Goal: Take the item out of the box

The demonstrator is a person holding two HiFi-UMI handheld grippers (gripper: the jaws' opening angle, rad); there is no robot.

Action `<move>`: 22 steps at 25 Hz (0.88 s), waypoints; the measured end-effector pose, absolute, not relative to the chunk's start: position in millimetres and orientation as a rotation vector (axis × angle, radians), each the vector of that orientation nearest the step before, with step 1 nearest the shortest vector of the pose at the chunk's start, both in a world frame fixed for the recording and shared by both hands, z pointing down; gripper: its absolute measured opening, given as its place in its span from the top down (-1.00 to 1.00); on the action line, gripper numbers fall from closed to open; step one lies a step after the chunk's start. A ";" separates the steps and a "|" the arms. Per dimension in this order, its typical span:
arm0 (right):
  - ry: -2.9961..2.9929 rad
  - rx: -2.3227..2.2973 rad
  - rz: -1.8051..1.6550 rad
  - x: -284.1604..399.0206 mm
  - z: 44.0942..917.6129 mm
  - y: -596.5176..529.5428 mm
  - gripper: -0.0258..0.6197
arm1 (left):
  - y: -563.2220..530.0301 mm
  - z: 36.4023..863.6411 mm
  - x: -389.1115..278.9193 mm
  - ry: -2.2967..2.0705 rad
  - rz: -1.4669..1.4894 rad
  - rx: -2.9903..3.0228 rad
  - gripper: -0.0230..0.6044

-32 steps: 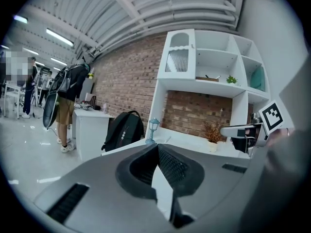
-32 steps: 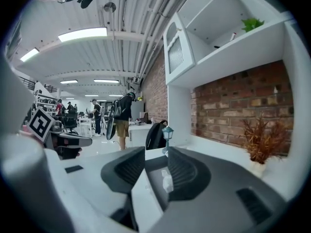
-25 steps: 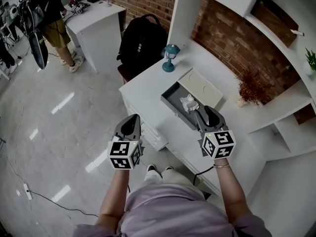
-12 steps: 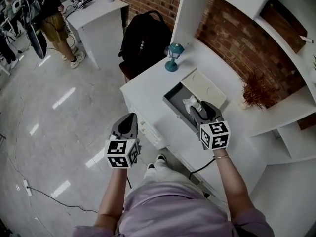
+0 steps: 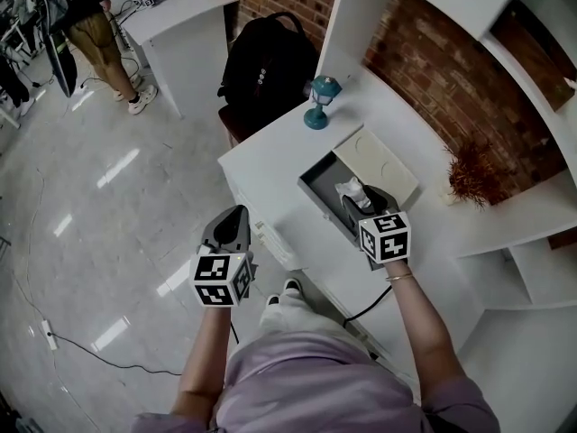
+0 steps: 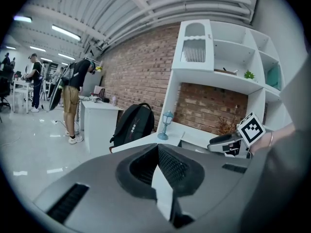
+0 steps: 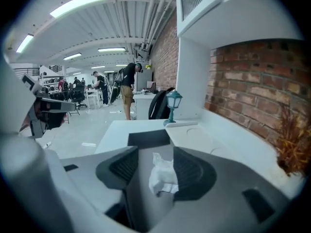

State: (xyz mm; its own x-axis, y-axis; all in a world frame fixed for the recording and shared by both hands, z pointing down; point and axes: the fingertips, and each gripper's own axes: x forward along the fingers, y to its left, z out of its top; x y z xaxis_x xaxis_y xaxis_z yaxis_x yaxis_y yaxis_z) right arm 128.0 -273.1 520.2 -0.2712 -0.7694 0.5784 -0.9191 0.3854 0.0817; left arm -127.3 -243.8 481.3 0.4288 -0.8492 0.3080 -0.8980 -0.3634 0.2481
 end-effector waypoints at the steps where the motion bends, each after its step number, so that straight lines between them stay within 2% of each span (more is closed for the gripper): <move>1: -2.104 1.437 0.378 129.0 525.1 -274.6 0.21 | -244.6 483.0 -126.5 -1.489 0.182 2.307 0.92; 22: -1.969 1.261 0.498 133.0 587.8 -295.0 0.13 | -254.8 507.2 -124.8 -1.512 0.227 2.221 0.92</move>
State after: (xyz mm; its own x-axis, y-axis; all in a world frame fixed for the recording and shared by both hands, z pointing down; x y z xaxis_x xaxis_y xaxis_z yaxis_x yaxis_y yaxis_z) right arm 133.0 -295.0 587.8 -0.2496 -0.6101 0.7520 -0.8941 0.4434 0.0630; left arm -124.8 -254.8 507.2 0.3886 -0.8424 0.3733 -0.9149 -0.3046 0.2649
